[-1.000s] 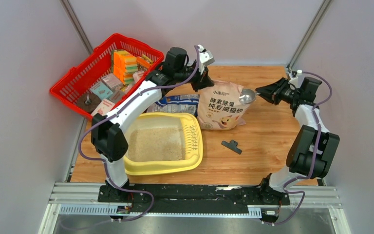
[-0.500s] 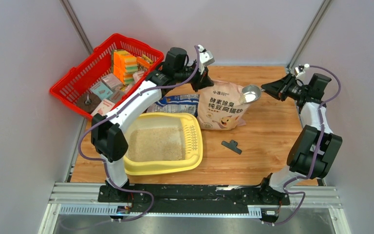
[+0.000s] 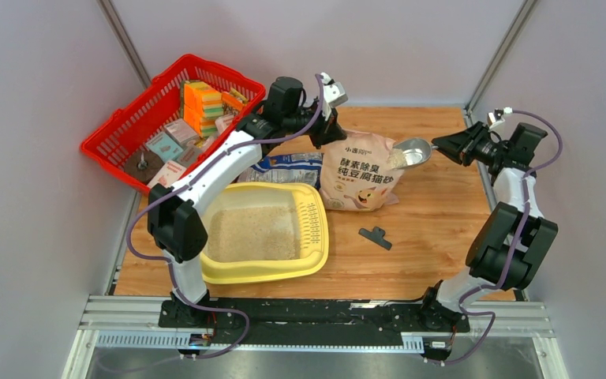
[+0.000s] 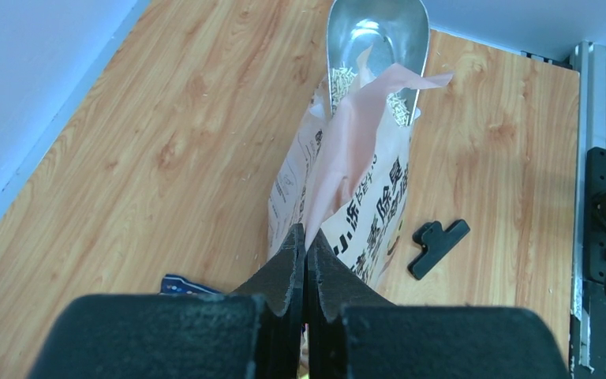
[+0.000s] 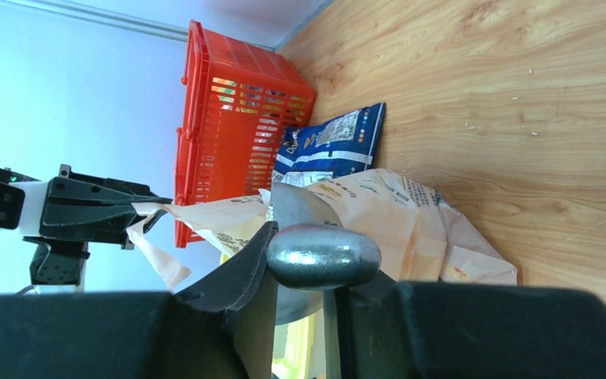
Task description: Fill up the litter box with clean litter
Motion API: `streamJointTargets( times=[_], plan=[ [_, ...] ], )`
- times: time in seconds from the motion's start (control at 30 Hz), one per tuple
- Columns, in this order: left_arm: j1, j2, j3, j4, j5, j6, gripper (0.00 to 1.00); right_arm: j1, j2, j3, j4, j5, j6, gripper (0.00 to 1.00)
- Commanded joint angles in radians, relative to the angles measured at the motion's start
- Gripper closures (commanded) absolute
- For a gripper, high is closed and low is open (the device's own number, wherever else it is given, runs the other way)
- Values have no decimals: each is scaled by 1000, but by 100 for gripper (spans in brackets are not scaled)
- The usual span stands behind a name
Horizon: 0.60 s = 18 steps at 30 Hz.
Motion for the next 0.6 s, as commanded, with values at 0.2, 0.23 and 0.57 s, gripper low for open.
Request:
streamJointTargets(
  times=[0.2, 0.23, 0.57],
  plan=[
    [18, -82, 32, 78, -27, 22, 100, -43, 8, -53, 176, -50, 158, 100],
    [17, -80, 32, 78, -29, 22, 100, -46, 8, -55, 176, -51, 158, 100],
    [20, -70, 39, 69, -37, 24, 100, -79, 22, -67, 202, -60, 182, 100]
  ],
)
